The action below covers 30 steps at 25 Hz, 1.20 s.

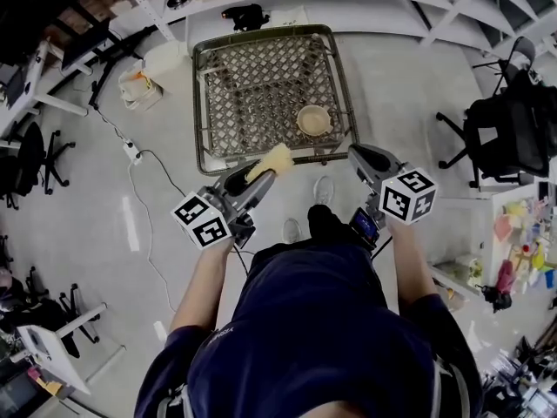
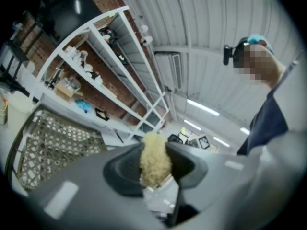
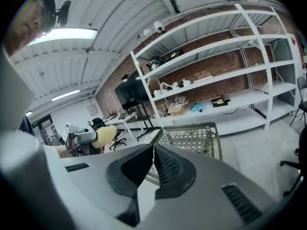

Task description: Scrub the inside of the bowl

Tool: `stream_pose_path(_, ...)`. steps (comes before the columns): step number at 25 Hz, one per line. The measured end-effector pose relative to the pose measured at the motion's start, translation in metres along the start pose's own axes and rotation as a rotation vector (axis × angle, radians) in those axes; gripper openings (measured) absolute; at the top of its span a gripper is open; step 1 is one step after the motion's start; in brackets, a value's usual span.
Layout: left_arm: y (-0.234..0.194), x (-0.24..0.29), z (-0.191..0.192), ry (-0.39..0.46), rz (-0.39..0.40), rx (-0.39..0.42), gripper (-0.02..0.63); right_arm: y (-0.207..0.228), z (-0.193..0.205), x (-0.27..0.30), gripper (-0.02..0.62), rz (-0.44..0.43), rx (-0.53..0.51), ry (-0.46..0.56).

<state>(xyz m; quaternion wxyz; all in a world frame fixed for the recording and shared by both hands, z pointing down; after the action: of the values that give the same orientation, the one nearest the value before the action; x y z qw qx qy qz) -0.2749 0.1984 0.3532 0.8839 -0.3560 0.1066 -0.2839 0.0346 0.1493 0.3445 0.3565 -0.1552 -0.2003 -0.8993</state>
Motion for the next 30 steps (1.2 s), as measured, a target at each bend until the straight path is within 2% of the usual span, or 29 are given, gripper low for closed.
stream_pose_path(5,-0.015,0.019,-0.003,-0.010,-0.056,-0.009,0.121,0.035,0.001,0.026,0.008,-0.019,0.046,-0.027)
stream_pose_path(12,-0.046,0.075,-0.009,-0.067,-0.125,-0.031,0.121,0.099,0.008,0.062,0.009,-0.103,0.090,-0.083)
stream_pose_path(16,-0.066,0.114,-0.006,-0.110,-0.195,-0.035,0.121,0.146,0.019,0.089,0.009,-0.148,0.112,-0.129)
stream_pose_path(21,-0.087,0.139,0.007,-0.167,-0.285,-0.045,0.121,0.180,0.043,0.128,0.013,-0.203,0.124,-0.212)
stream_pose_path(24,-0.101,0.156,0.010,-0.217,-0.316,-0.036,0.121,0.195,0.055,0.154,0.107,-0.218,0.128,-0.254)
stream_pose_path(30,-0.120,0.168,0.025,-0.304,-0.359,-0.055,0.121,0.204,0.108,0.198,0.153,-0.203,0.152,-0.416)
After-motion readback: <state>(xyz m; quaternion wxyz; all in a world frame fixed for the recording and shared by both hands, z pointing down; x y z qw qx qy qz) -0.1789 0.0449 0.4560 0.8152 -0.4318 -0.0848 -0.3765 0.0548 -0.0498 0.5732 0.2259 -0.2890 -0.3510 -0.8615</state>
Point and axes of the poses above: the fingertips, and each gripper's own axes: x forward along the fingers, y to its right, z out of its underside, the point moved 9 cm from there along -x, backward along the fingers, and after that the axes turned 8 degrees about -x, right-handed, at the moved point
